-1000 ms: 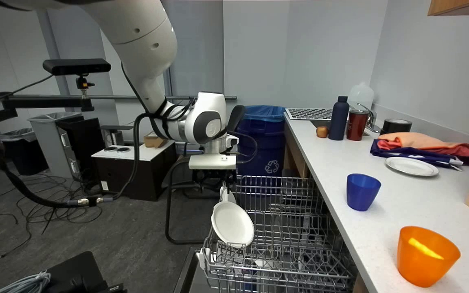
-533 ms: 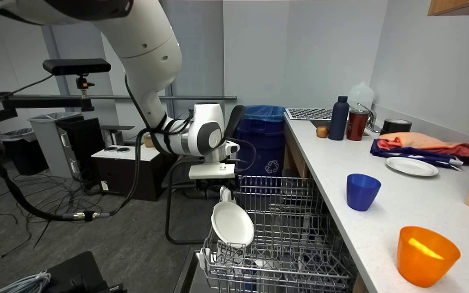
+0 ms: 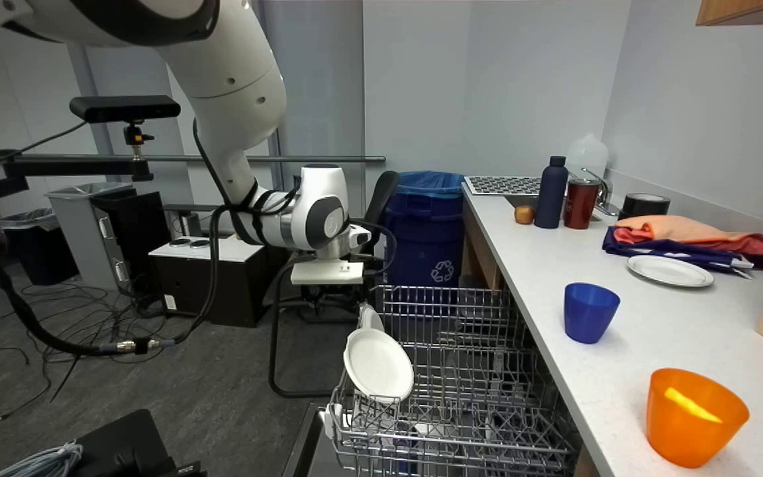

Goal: Close the top drawer of the dishwasher

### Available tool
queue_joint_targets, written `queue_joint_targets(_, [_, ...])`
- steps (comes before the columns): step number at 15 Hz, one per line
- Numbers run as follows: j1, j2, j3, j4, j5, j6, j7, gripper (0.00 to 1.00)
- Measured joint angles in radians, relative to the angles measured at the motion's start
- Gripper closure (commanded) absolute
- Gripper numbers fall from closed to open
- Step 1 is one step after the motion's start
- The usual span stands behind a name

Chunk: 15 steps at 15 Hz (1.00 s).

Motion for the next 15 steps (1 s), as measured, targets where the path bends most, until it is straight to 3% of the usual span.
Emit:
queue_joint_targets(13, [0.009, 0.132, 0.023, 0.091, -0.001, -0.028, 0.0, 0.0])
queue_joint_targets(14, [0.012, 0.143, 0.023, 0.102, -0.002, -0.036, 0.0, 0.25])
queue_joint_targets(15, [0.015, 0.151, 0.022, 0.112, -0.004, -0.042, 0.0, 0.26])
